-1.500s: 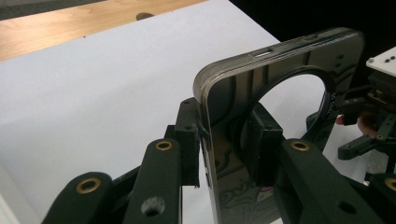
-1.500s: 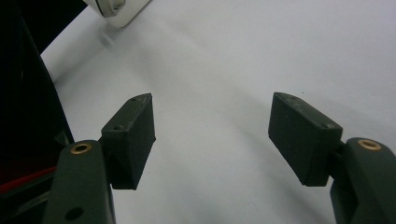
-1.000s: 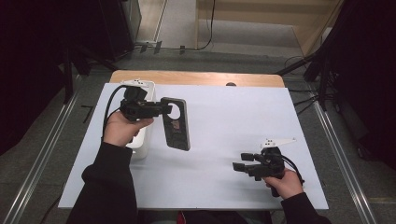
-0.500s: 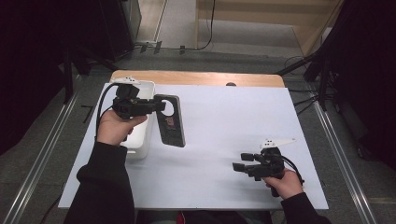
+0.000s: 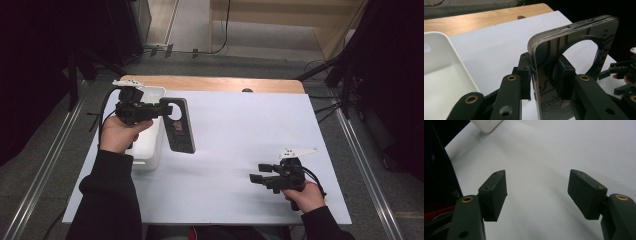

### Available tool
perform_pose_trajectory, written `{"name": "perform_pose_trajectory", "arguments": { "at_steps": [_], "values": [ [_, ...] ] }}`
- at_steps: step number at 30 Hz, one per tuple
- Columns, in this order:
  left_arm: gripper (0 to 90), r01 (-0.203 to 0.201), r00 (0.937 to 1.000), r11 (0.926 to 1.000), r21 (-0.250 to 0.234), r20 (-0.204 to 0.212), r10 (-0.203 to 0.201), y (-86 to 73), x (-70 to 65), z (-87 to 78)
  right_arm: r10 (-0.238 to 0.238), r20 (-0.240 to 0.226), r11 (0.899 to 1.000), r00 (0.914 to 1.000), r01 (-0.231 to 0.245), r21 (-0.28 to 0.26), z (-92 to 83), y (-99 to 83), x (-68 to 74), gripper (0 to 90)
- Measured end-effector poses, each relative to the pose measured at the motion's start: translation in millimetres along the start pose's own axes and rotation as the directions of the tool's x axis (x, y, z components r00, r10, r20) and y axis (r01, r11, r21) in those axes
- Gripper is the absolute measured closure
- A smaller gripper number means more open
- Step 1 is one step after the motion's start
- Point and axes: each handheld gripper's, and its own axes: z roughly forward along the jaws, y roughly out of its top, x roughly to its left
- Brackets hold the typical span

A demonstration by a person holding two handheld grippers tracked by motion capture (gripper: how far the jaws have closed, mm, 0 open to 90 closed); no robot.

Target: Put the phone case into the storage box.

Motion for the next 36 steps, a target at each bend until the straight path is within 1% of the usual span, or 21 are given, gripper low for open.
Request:
{"name": "perform_pose_trajectory", "arguments": {
  "at_steps": [6, 12, 13, 18, 24, 27, 29, 31, 36],
  "values": [
    [69.6, -0.002, 0.9999, 1.0, 0.004, -0.015, 0.002, 6.4, 3.7, 0.4, -0.009, 0.007, 1.0, 0.9999, 0.009, 0.001, 0.1, -0.3, 0.0, 30.5],
    [69.6, -0.014, 0.9994, 0.9998, 0.01, -0.033, 0.014, 15.5, 3.2, -2.5, -0.008, 0.005, 1.0, 0.9999, 0.008, 0.0, 0.1, -0.2, -0.1, 30.5],
    [69.6, -0.016, 0.9994, 0.9998, 0.008, -0.03, 0.016, 16.8, 3.0, -3.4, -0.008, 0.004, 1.0, 1.0, 0.008, 0.0, 0.3, -0.3, 0.1, 30.5],
    [69.6, -0.027, 0.9985, 0.9996, 0.013, -0.048, 0.027, 22.3, 2.0, -9.1, -0.009, 0.0, 1.0, 1.0, 0.009, 0.005, 0.8, -0.5, 0.2, 30.5],
    [69.6, -0.028, 0.9983, 0.9996, 0.008, -0.051, 0.028, 29.6, 3.0, -16.3, -0.011, 0.0, 1.0, 0.9999, 0.011, 0.004, 0.5, -0.3, 1.0, 30.5],
    [69.6, -0.036, 0.9974, 0.9992, 0.014, -0.062, 0.037, 34.0, 2.4, -19.6, -0.011, -0.003, 1.0, 0.9999, 0.011, 0.002, 0.7, -0.3, 1.4, 30.5],
    [69.6, -0.035, 0.9971, 0.9993, 0.011, -0.067, 0.036, 36.8, 2.5, -21.9, -0.01, -0.005, 1.0, 0.9999, 0.01, 0.005, 0.7, -0.2, 1.4, 30.5],
    [69.6, -0.04, 0.9962, 0.9991, 0.014, -0.077, 0.041, 39.2, 3.5, -24.8, -0.009, -0.004, 1.0, 1.0, 0.009, 0.003, 0.4, 0.0, 0.9, 30.5],
    [69.6, -0.038, 0.9944, 0.9993, 0.007, -0.099, 0.038, 43.5, 7.3, -33.0, -0.007, -0.008, 1.0, 0.9999, 0.007, 0.0, 0.1, 0.2, 0.6, 30.5]
  ]
}}
